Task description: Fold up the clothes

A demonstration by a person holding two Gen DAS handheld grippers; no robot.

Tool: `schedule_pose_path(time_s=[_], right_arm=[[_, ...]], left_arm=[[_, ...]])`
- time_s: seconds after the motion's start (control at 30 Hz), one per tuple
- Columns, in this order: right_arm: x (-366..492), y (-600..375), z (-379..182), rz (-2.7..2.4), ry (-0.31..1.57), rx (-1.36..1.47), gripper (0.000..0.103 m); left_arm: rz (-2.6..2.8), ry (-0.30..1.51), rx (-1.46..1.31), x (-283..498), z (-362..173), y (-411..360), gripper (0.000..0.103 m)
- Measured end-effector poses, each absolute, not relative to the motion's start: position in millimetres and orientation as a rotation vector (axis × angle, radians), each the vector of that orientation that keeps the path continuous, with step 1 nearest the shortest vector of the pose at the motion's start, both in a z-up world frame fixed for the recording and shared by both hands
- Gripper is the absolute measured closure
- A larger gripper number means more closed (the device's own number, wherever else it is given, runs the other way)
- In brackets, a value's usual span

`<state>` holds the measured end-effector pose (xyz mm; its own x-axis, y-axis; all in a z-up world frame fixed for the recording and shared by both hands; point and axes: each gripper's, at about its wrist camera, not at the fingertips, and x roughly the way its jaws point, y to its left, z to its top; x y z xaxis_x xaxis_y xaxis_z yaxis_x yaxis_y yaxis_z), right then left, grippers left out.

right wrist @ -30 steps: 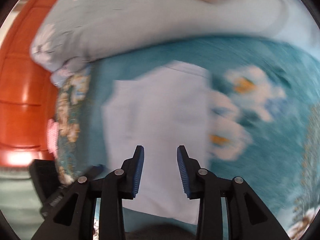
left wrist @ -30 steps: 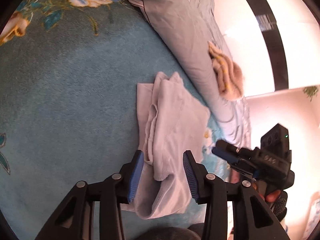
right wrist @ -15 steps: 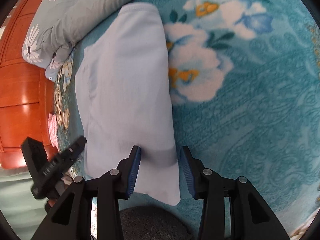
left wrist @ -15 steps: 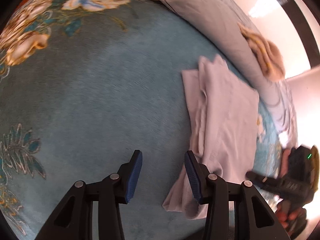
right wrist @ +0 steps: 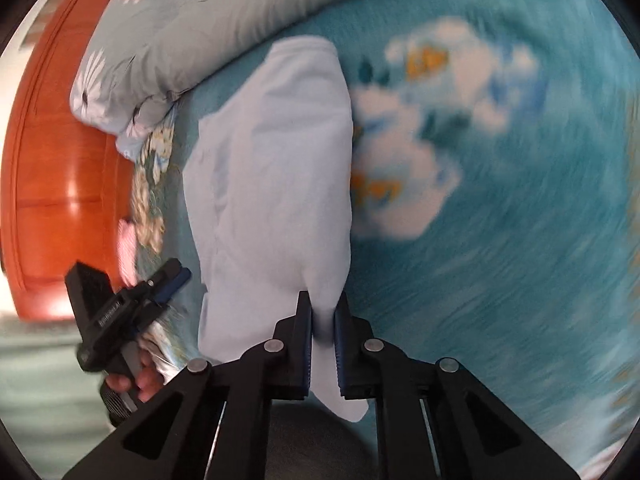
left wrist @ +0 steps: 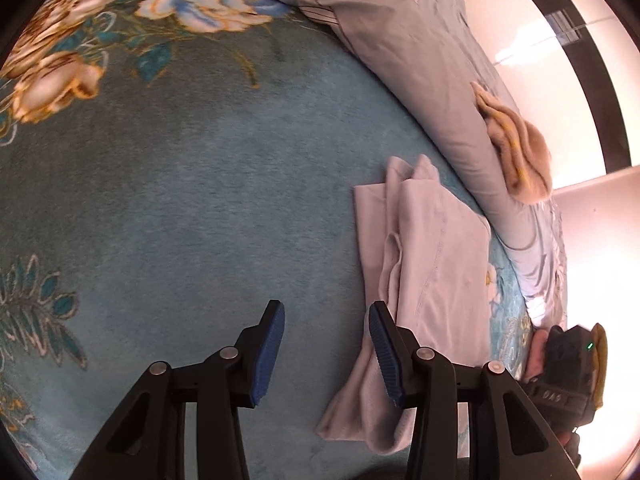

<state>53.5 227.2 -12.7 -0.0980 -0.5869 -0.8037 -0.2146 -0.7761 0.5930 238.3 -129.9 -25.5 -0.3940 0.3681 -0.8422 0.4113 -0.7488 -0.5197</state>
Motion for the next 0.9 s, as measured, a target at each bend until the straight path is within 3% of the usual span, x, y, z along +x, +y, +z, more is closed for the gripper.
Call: schedule_pose_path(time_s=[0.27, 0.43, 0.63, 0.73, 0.9], right_arm=[[-32.2, 293.0, 27.3, -2.094, -0.368, 1.94, 0.094], [-69.2, 305.0, 31.7, -2.106, -0.175, 1.963, 0.093], [-59.8, 328.7, 32.1, -2.181, -0.226, 1.923, 0.089], [-40.1, 363.8, 41.3, -2.307, -0.4, 1.861, 0.075], [15.4, 399.4, 24.1, -2.383, -0.811, 1.761, 0.061]], left_arm=[[-2.427, 1.085, 1.767, 212.3, -24.3, -100.7, 0.054], [-2.497, 1.106, 1.775, 170.7, -18.9, -80.8, 0.051], [-2.538, 1.078, 1.861, 121.4, -25.6, -54.3, 0.048], [-2.538, 1.064, 1.911, 106.7, -33.3, -44.1, 0.048], [-2.507, 1.058, 1.952, 90.9, -49.2, -37.1, 0.048]])
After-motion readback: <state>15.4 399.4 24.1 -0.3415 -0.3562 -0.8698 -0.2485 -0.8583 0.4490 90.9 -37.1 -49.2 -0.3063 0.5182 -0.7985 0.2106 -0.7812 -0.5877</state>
